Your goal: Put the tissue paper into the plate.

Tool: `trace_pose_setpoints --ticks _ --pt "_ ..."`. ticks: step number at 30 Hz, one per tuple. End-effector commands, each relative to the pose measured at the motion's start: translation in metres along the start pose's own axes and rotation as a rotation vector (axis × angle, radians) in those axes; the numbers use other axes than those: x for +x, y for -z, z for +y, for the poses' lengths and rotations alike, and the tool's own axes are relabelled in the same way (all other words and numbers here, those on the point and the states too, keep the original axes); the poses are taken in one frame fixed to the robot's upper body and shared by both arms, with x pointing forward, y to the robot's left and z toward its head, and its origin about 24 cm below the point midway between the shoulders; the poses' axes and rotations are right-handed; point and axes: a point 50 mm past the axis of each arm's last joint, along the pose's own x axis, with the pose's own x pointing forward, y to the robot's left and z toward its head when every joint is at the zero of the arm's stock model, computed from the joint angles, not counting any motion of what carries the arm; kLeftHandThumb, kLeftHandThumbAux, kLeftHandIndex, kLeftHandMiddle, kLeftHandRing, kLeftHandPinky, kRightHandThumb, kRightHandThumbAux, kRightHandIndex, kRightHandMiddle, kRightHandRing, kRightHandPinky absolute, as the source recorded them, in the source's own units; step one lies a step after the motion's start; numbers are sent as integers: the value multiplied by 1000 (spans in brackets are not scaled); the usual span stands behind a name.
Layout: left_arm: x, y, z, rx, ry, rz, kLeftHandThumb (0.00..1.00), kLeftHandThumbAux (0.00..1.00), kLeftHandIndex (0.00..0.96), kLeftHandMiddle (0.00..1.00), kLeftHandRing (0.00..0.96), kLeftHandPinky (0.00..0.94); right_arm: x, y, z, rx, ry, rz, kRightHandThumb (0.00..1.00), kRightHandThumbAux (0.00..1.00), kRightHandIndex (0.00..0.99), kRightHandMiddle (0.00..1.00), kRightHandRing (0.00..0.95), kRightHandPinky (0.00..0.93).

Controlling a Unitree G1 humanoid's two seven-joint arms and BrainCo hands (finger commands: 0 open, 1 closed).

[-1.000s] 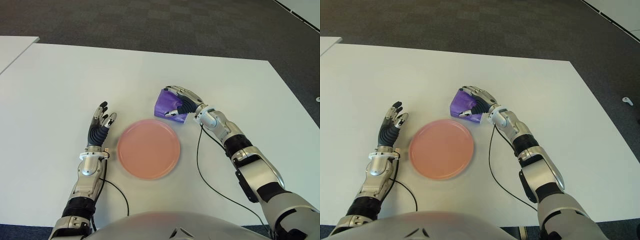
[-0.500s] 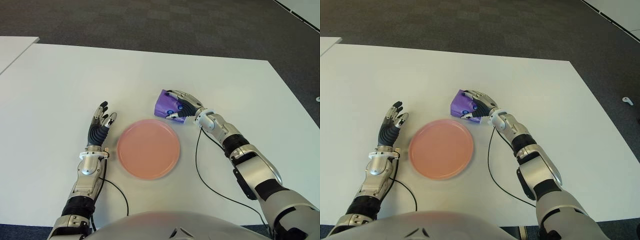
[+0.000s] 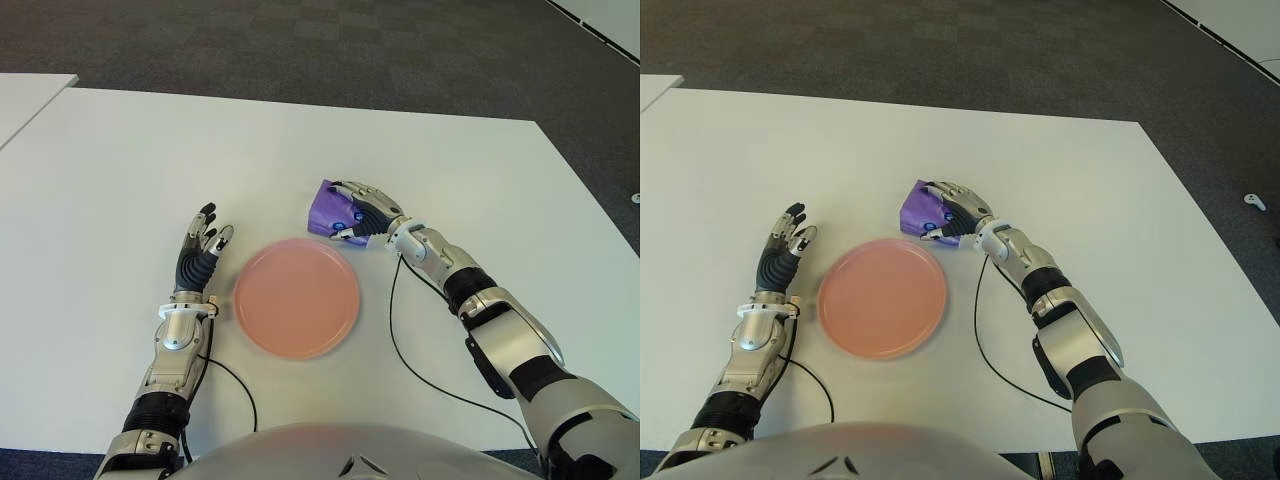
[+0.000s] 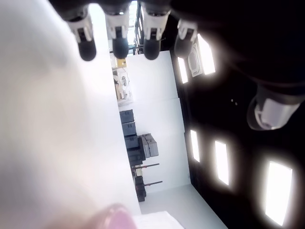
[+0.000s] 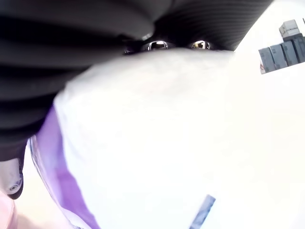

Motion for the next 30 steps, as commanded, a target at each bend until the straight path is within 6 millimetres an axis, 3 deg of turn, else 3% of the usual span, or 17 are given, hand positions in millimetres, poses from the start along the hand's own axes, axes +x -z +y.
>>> trace_pose_setpoints --ticks 1,25,30 --pt "-28 31 1 19 8 172 0 384 0 0 0 0 -4 -1 20 -26 -93 9 21 496 0 0 0 0" --pt "-29 29 0 15 4 152 0 383 0 0 0 0 -9 -3 40 -39 -194 -4 2 501 0 0 0 0" --pt "-30 29 0 21 -1 158 0 383 0 0 0 0 -18 -11 86 -69 -226 47 35 526 0 12 0 0"
